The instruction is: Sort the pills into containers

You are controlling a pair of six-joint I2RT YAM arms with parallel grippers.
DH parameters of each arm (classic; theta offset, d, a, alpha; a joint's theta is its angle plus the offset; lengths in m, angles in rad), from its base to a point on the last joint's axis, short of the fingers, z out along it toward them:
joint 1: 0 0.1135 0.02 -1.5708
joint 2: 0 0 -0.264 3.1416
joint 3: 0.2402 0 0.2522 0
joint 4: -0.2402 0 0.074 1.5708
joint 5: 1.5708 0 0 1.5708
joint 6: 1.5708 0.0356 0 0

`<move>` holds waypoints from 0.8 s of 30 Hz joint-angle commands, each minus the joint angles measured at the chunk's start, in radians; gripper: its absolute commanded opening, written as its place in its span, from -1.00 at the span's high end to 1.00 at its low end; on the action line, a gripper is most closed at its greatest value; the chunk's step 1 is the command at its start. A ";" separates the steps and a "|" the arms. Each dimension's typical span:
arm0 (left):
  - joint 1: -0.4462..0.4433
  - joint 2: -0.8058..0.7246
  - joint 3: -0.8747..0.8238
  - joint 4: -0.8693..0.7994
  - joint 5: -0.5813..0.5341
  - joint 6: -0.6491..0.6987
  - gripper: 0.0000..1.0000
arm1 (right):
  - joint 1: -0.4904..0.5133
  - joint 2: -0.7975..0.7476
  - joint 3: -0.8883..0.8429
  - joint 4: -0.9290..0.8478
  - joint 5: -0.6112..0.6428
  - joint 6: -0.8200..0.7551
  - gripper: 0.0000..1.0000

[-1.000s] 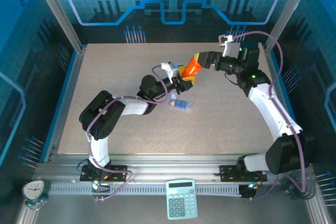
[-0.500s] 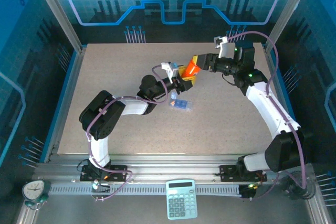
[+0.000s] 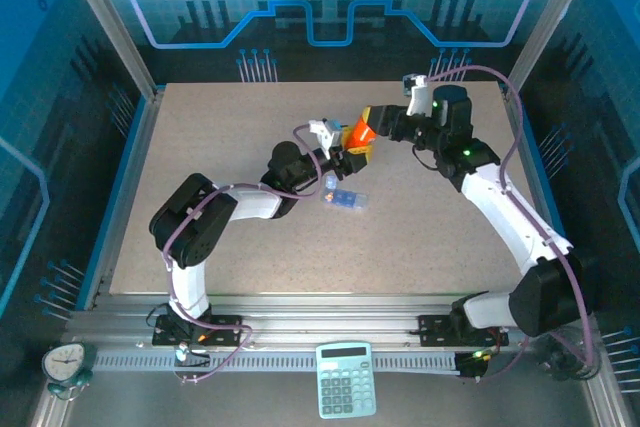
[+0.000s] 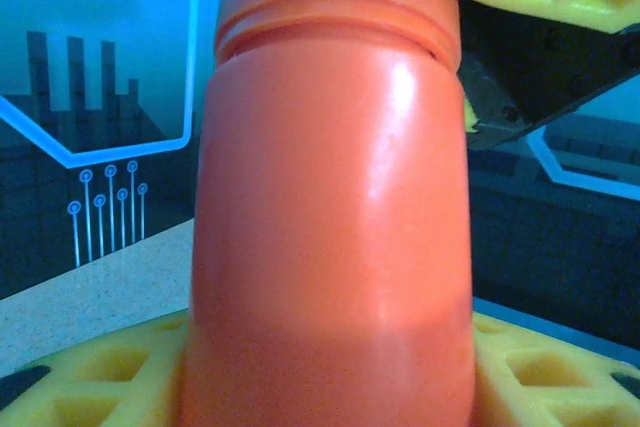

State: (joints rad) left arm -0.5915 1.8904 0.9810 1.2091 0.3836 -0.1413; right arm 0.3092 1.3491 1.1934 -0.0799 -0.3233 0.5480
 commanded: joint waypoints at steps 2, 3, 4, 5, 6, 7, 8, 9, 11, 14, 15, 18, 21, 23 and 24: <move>-0.060 -0.094 0.036 -0.009 -0.095 0.148 1.00 | 0.088 -0.003 -0.067 -0.038 0.102 0.080 0.18; -0.073 -0.102 0.035 -0.027 -0.119 0.188 1.00 | 0.100 -0.003 -0.070 -0.044 0.130 0.091 0.18; -0.082 -0.106 0.033 -0.036 -0.138 0.217 1.00 | 0.110 -0.004 -0.078 -0.041 0.151 0.102 0.18; -0.087 -0.109 0.033 -0.037 -0.142 0.231 1.00 | 0.118 -0.007 -0.085 -0.033 0.163 0.109 0.18; -0.090 -0.108 0.033 -0.037 -0.145 0.236 1.00 | 0.125 -0.007 -0.091 -0.032 0.181 0.119 0.18; -0.091 -0.107 0.033 -0.037 -0.147 0.236 1.00 | 0.130 -0.008 -0.095 -0.032 0.193 0.125 0.18; -0.093 -0.105 0.034 -0.037 -0.146 0.236 1.00 | 0.131 -0.008 -0.097 -0.032 0.197 0.128 0.17; -0.092 -0.104 0.035 -0.037 -0.146 0.236 1.00 | 0.131 -0.008 -0.096 -0.036 0.203 0.128 0.17; -0.093 -0.102 0.035 -0.037 -0.147 0.233 1.00 | 0.130 -0.010 -0.087 -0.052 0.208 0.121 0.15; -0.092 -0.096 0.037 -0.036 -0.145 0.226 1.00 | 0.122 -0.008 -0.060 -0.080 0.203 0.112 0.09; -0.091 -0.093 0.036 -0.036 -0.144 0.221 1.00 | 0.114 -0.007 -0.046 -0.089 0.195 0.107 0.06; -0.089 -0.085 0.039 -0.035 -0.141 0.209 1.00 | 0.087 -0.005 0.000 -0.120 0.159 0.091 -0.11; -0.085 -0.077 0.041 -0.037 -0.132 0.192 1.00 | 0.048 -0.009 0.054 -0.148 0.100 0.070 -0.36; -0.078 -0.072 0.042 -0.037 -0.123 0.177 1.00 | 0.019 -0.020 0.081 -0.153 0.049 0.058 -0.52; -0.073 -0.069 0.042 -0.033 -0.117 0.168 1.00 | 0.004 -0.026 0.092 -0.149 0.013 0.050 -0.59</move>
State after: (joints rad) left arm -0.6624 1.8557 0.9905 1.0973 0.2268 0.0502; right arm 0.3508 1.3327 1.2243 -0.1879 -0.1860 0.6254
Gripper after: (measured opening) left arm 0.530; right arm 0.768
